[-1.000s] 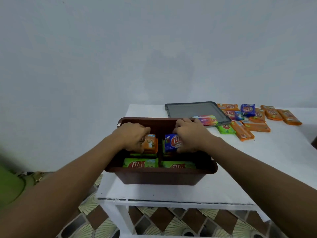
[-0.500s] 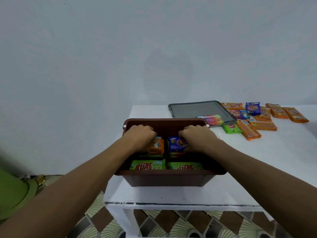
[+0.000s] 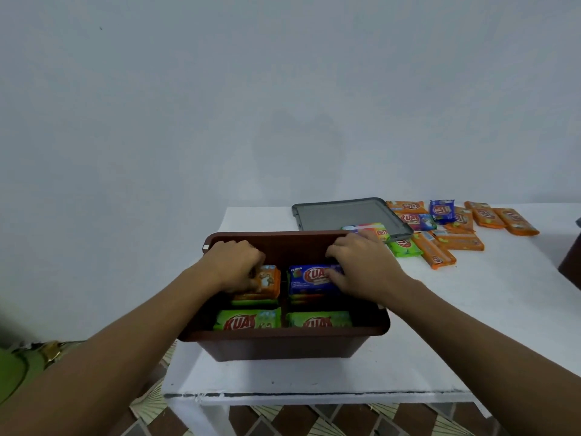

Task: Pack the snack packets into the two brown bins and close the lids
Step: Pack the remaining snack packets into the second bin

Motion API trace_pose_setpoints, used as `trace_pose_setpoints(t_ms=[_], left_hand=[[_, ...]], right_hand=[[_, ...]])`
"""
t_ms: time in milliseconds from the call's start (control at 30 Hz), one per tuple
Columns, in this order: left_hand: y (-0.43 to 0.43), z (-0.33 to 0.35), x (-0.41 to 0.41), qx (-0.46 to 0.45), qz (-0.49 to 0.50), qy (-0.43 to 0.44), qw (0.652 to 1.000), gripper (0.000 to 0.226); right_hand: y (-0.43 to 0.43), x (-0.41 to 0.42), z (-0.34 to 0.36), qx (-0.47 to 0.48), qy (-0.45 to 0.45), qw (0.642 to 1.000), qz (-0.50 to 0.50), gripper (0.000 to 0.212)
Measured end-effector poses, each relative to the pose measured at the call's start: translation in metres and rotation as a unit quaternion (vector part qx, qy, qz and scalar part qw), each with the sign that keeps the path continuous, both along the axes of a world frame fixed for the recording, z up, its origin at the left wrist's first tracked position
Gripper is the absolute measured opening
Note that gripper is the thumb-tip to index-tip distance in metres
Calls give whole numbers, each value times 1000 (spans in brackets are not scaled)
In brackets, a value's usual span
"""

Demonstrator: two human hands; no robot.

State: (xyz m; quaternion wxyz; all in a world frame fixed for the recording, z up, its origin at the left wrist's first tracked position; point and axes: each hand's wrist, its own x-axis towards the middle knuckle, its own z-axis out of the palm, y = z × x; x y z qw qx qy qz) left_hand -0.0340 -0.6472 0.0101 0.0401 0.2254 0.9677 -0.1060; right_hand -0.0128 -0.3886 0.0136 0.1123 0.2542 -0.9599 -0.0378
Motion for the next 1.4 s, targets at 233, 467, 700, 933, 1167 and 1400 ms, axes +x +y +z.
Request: trace_pose_setpoints(t_ms=[233, 467, 700, 933, 1167, 1400], left_hand=[[74, 24, 0, 140, -76, 79, 984, 18], [201, 35, -19, 213, -110, 103, 965, 23], [299, -1, -60, 106, 1, -33, 994, 46], [365, -79, -66, 108, 39, -61, 991, 60], [408, -98, -79, 194, 21, -9, 981, 62], [437, -104, -98, 179, -72, -43, 980, 60]], right_hand=[[114, -26, -11, -112, -9, 982, -150, 24], [216, -57, -64, -64, -167, 958, -226, 53], [275, -46, -98, -67, -114, 974, -185, 69], [342, -36, -98, -162, -113, 970, -139, 45], [397, -24, -114, -339, -58, 911, -229, 35], [408, -22, -134, -451, -61, 860, -230, 27]])
